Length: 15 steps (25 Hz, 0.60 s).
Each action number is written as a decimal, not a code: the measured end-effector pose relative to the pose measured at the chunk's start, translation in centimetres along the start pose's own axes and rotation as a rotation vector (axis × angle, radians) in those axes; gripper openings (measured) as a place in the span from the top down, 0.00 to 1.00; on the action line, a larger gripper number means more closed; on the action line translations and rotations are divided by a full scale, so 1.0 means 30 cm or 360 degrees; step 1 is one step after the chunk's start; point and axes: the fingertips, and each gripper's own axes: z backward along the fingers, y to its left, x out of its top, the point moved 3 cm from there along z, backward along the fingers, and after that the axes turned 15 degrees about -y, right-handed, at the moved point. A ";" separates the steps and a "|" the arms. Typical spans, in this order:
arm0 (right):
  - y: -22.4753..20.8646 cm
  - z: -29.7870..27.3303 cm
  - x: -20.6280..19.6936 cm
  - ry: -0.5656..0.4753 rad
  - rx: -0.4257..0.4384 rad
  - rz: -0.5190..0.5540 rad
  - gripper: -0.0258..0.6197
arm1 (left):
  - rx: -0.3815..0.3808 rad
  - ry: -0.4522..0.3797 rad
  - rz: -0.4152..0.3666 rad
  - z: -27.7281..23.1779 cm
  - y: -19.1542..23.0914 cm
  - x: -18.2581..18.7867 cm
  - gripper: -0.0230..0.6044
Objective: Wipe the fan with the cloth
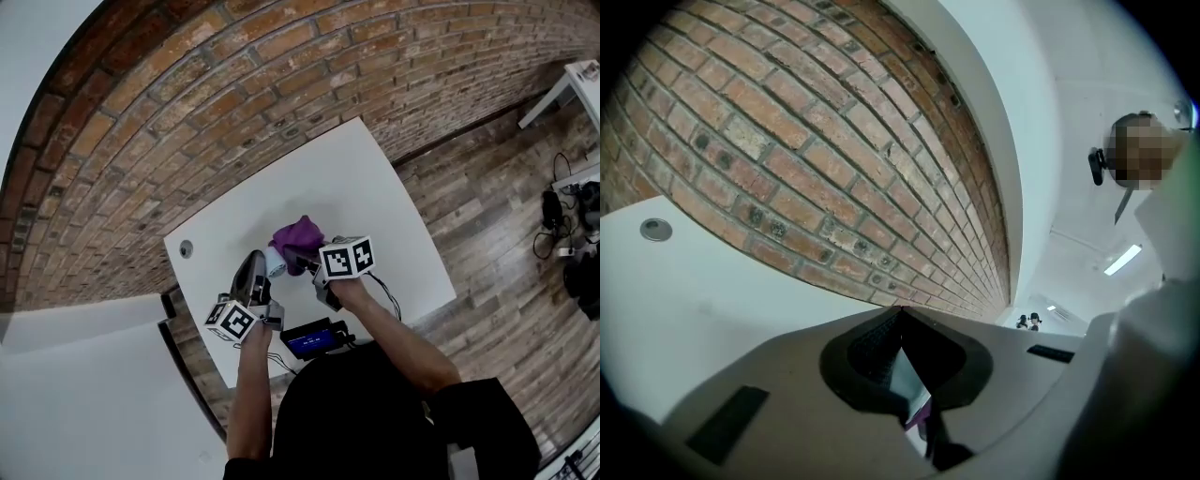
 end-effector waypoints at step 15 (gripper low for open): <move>-0.273 0.037 -0.157 0.0563 -0.0572 0.0464 0.86 | -0.0065 0.0029 -0.0029 0.008 -0.004 -0.008 0.95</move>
